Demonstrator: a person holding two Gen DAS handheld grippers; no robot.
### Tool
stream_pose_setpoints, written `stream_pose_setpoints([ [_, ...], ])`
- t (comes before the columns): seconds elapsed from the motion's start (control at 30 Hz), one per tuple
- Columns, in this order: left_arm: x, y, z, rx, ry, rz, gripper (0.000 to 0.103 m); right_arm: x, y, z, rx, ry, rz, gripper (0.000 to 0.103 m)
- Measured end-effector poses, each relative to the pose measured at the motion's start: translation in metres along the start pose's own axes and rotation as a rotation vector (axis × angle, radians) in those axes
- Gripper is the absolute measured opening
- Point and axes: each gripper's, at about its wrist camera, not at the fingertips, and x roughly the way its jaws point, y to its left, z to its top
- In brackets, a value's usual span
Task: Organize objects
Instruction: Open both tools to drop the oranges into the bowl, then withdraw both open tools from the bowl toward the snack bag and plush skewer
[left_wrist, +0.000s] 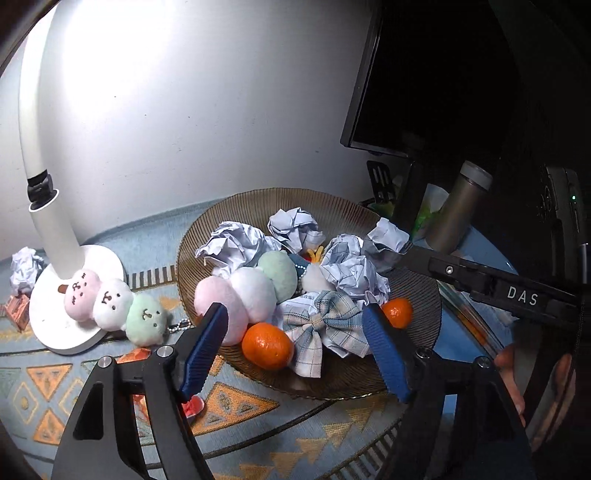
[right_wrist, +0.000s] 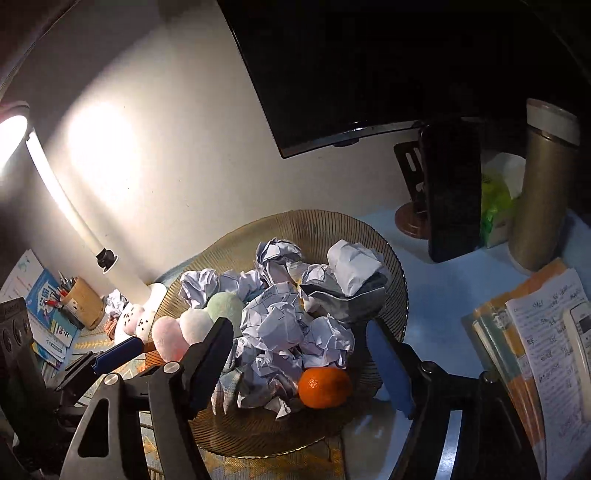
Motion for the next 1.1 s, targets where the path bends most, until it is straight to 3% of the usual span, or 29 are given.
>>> stream_pose_setpoints([
  [0.1, -0.025, 0.014, -0.008, -0.032, -0.033, 0.001, 0.074, -0.007, 0.002, -0.003, -0.009, -0.004, 0.009, 0.073],
  [0.33, -0.091, 0.072, -0.030, -0.099, -0.101, 0.098, 0.074, -0.023, 0.031, -0.018, -0.040, -0.002, 0.069, 0.073],
  [0.63, -0.137, 0.126, -0.067, -0.133, -0.089, 0.156, 0.074, -0.036, 0.102, -0.049, -0.114, 0.028, 0.149, 0.073],
  [0.83, -0.143, 0.138, -0.075, -0.037, -0.059, 0.126, 0.074, -0.027, 0.167, -0.073, -0.228, 0.051, 0.156, 0.074],
  [1.0, -0.133, 0.151, -0.058, 0.058, -0.011, 0.032, 0.074, -0.013, 0.190, -0.097, -0.205, 0.058, 0.131, 0.075],
  [1.1, -0.117, 0.157, -0.047, 0.115, 0.020, -0.002, 0.074, -0.001, 0.196, -0.112, -0.214, 0.052, 0.084, 0.087],
])
